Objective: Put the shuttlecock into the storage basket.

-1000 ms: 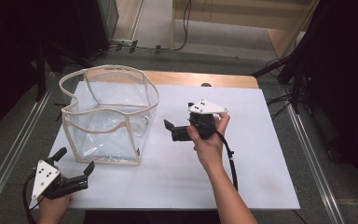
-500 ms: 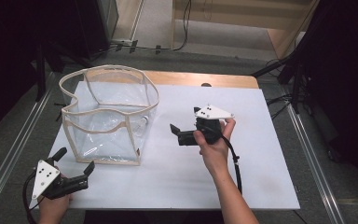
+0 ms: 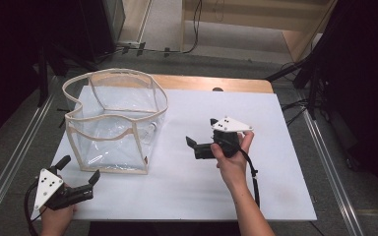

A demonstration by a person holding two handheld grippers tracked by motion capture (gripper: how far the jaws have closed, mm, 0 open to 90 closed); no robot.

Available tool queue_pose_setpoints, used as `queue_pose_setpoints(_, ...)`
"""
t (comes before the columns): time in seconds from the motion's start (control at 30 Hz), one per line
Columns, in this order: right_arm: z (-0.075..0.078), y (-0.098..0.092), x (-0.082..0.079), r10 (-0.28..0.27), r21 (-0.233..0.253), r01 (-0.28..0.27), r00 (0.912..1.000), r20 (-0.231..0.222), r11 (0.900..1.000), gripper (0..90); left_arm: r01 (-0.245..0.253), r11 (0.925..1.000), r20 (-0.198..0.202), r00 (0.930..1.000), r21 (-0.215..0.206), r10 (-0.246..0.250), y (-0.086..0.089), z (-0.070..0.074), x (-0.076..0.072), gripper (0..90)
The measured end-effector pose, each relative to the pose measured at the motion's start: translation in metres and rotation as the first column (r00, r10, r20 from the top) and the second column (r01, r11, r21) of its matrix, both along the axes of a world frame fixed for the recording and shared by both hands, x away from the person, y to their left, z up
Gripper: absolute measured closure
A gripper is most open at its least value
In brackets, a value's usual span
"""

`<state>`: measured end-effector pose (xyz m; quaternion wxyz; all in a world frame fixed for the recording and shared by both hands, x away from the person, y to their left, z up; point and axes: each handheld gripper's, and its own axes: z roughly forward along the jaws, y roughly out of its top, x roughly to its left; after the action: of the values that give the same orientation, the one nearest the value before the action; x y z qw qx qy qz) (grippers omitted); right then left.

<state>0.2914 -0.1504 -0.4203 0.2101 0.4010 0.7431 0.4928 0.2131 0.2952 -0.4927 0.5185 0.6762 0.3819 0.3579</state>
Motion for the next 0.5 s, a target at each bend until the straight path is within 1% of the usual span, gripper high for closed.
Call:
queue_pose_setpoints(0.47, -0.011, -0.02, -0.008, -0.028, -0.002, 0.028, 0.9996, 0.002, 1.0, 0.0, -0.001, 1.0, -0.001, 1.0, 0.004, 0.001, 0.0, 0.0, 0.0, 0.0)
queue_pose_setpoints(0.5, -0.011, -0.021, -0.009, -0.031, 0.001, 0.031, 0.9995, -0.004, 1.0, 0.0, -0.002, 1.0, 0.0, 1.0, 0.004, 0.002, 0.0, 0.0, 0.0, 0.0)
